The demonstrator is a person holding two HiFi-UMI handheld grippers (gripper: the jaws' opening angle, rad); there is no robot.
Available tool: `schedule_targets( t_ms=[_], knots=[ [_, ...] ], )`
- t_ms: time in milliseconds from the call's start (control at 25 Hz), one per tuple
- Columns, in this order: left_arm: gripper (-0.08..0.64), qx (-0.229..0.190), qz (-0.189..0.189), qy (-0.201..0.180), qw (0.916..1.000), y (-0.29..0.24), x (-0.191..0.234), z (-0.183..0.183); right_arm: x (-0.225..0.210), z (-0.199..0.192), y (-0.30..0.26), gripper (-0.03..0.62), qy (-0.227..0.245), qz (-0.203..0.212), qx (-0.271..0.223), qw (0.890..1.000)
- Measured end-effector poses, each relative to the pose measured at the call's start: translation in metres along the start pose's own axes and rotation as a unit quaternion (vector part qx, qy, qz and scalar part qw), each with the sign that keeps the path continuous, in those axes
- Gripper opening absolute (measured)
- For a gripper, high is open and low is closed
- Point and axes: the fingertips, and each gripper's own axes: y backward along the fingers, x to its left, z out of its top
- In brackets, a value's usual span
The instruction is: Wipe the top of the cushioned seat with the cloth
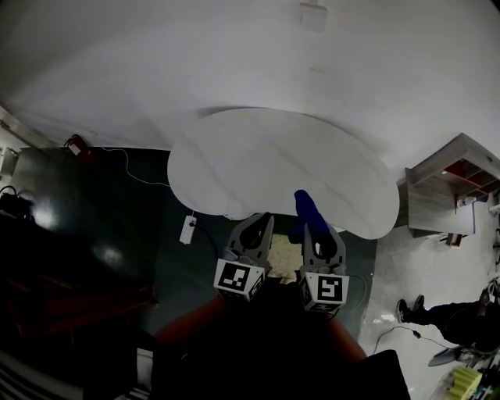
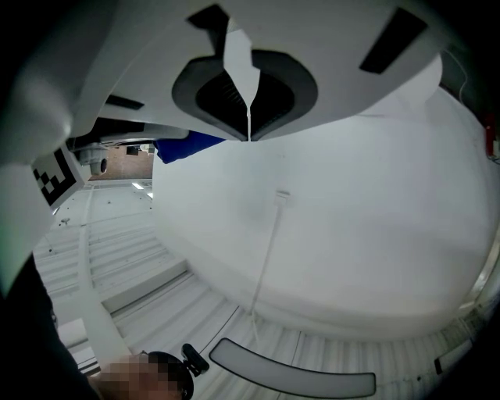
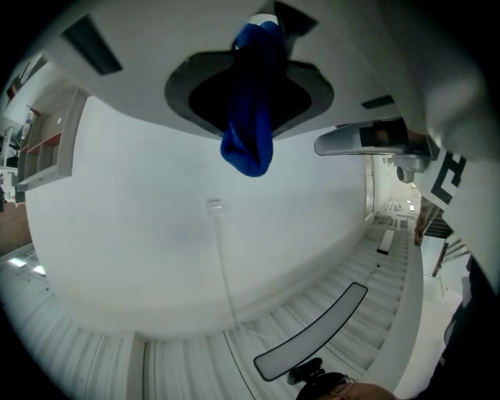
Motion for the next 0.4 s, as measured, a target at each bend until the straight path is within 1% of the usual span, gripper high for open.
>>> schedule_targets(
  t_ms=[200,400],
  knots=[
    [0.020,0.001,-0.004,0.002,1.0000,0.006,0.000,-0.003,0.010,-0.004,0.003,0.120,0.000,0.006,0.015,1.000],
    [0.020,0.002,-0.005,0.005,1.0000,0.016,0.006,-0.006,0.022,-0.013,0.008,0.120,0.003,0.009,0.011,1.000]
  ],
)
